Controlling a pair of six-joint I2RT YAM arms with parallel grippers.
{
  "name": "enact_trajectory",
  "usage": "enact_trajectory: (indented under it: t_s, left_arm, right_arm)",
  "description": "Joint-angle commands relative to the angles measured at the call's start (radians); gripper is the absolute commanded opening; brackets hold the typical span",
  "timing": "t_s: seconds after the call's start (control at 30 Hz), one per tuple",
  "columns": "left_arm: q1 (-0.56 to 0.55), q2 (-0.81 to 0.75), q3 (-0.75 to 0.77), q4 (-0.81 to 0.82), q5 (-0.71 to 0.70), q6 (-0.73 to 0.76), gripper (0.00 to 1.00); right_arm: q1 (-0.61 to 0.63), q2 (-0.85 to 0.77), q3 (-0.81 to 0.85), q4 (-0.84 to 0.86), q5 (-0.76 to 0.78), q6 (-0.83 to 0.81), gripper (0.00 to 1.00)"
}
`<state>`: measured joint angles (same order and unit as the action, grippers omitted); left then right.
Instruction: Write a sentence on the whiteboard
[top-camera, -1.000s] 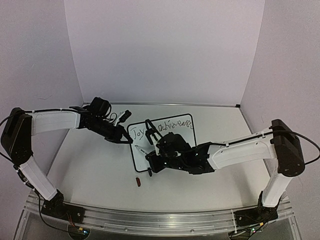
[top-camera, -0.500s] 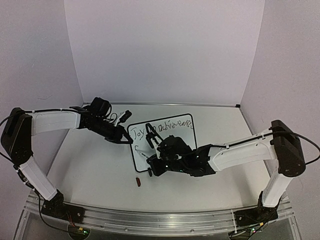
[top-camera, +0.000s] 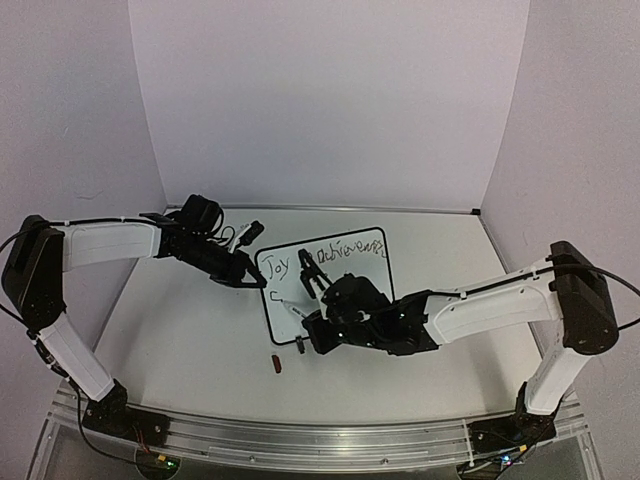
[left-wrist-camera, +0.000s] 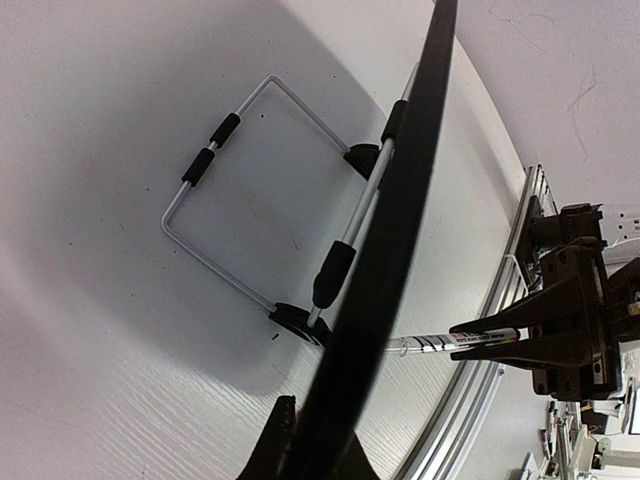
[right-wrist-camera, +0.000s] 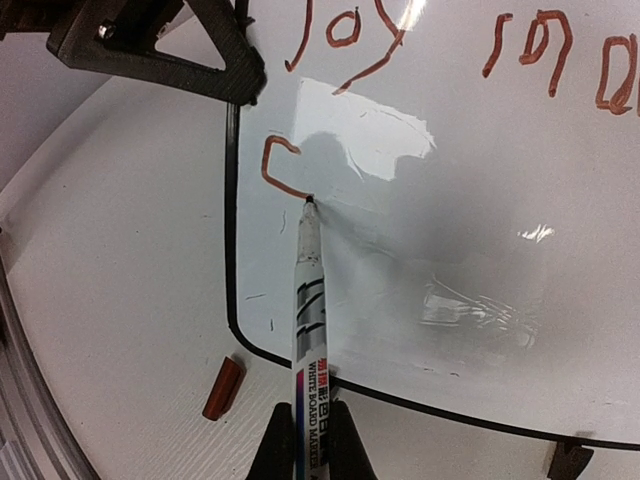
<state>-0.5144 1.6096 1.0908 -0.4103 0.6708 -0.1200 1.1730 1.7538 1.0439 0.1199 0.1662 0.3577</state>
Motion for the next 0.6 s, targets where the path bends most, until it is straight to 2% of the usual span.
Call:
enact_trajectory:
  t_s: [0.0, 0.33, 0.57]
  left_arm:
    - [0.000, 0.001, 0.025, -0.006, -0.061, 0.013, 0.00]
    - [0.000, -0.002, 0.025, -0.009, -0.068, 0.016, 0.00]
    - [0.000, -0.002, 0.023, -0.011, -0.075, 0.017, 0.00]
  right_arm:
    - [0.013, -0.002, 0.012, -0.028, -0.024, -0.006, 0.00]
    - [0.046, 0.021, 0.050, -0.028, 0.013, -0.022, 0.00]
    - [0.048, -0.057, 0.000, 0.058, 0.052, -0.012, 0.00]
